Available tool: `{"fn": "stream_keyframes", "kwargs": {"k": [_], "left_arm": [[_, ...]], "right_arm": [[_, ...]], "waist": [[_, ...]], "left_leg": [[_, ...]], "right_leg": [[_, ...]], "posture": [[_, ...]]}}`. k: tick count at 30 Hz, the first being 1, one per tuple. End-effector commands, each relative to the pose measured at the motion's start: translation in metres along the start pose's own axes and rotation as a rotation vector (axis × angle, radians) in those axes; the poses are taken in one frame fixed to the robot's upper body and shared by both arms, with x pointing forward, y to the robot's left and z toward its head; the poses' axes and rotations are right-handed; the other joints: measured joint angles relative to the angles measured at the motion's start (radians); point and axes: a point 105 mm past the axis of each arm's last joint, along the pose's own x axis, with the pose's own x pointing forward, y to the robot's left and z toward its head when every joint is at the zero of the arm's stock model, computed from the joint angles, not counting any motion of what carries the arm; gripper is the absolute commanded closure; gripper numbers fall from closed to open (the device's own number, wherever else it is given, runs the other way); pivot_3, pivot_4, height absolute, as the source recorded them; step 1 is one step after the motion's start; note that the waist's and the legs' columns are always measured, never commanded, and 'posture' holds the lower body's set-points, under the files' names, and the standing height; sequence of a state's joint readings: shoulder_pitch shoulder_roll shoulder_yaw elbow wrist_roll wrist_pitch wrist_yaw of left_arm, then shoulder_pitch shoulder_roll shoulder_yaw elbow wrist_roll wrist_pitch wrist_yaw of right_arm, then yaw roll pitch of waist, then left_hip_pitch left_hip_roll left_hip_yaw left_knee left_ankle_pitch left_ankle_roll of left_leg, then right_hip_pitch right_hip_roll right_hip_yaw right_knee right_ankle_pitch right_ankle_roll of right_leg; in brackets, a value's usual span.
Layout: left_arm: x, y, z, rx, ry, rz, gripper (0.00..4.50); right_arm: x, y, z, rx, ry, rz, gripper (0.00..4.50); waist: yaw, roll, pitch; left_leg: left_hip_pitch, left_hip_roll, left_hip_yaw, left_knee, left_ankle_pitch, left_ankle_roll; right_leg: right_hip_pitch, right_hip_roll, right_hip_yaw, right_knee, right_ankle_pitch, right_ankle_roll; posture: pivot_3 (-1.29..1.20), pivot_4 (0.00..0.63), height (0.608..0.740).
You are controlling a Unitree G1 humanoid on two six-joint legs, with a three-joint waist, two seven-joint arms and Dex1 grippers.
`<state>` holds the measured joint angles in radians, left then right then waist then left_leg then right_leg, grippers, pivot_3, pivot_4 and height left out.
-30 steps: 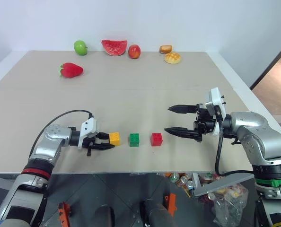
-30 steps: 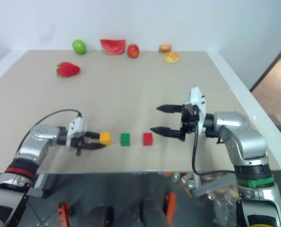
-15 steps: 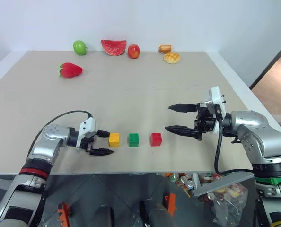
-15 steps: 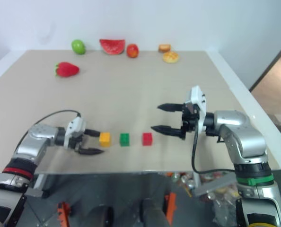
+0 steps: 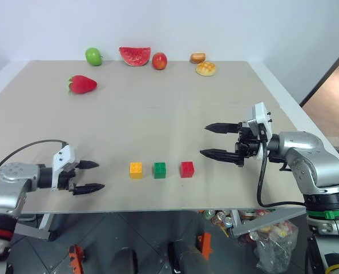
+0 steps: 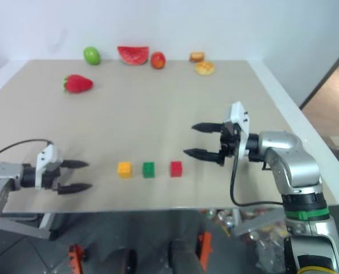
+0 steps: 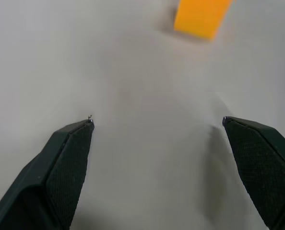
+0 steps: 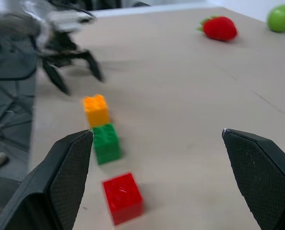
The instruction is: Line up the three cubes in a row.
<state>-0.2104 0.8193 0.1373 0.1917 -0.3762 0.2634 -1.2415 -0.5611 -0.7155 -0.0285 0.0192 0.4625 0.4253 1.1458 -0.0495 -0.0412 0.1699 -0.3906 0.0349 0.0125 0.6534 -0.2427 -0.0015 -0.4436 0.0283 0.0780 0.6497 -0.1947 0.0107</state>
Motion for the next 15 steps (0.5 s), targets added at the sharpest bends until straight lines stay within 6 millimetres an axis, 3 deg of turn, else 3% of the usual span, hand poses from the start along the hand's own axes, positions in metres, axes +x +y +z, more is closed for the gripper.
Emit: {"fn": "stream_keyframes", "kwargs": {"k": [1, 6, 11, 15], "left_arm": [[-0.008, 0.014, 0.021, -0.141, -0.145, 0.263, 0.05], [-0.012, -0.008, 0.030, -0.203, -0.243, 0.322, 0.05], [-0.017, -0.023, 0.028, -0.228, -0.234, 0.301, 0.05], [-0.011, -0.030, 0.028, -0.223, -0.206, 0.233, 0.05]], "right_arm": [[-0.014, -0.034, -0.027, 0.044, 0.057, -0.252, 0.00], [-0.032, -0.002, -0.039, 0.142, 0.025, -0.187, 0.00], [-0.048, 0.001, -0.042, 0.176, 0.026, -0.261, 0.00], [-0.049, 0.003, -0.043, 0.181, 0.032, -0.263, 0.00]], "waist": [[0.004, 0.000, 0.000], [0.010, 0.000, 0.000], [0.003, 0.000, 0.000], [0.003, 0.000, 0.000]], "left_leg": [[0.000, -0.001, 0.000, 0.001, 0.000, 0.000], [-0.002, -0.004, -0.002, 0.001, 0.000, -0.001], [0.000, -0.004, 0.000, 0.001, -0.001, -0.002], [0.004, -0.006, 0.001, 0.002, 0.000, -0.002]], "right_leg": [[0.000, -0.001, 0.000, 0.000, 0.000, 0.001], [0.001, -0.004, -0.001, 0.000, -0.001, 0.005], [0.001, -0.004, 0.001, 0.000, -0.001, 0.005], [0.003, -0.001, 0.002, 0.000, -0.005, -0.003]], "posture": [[0.00, 0.150, 0.740], [0.00, 0.150, 0.740], [0.00, 0.150, 0.740], [0.00, 0.150, 0.740]]}}
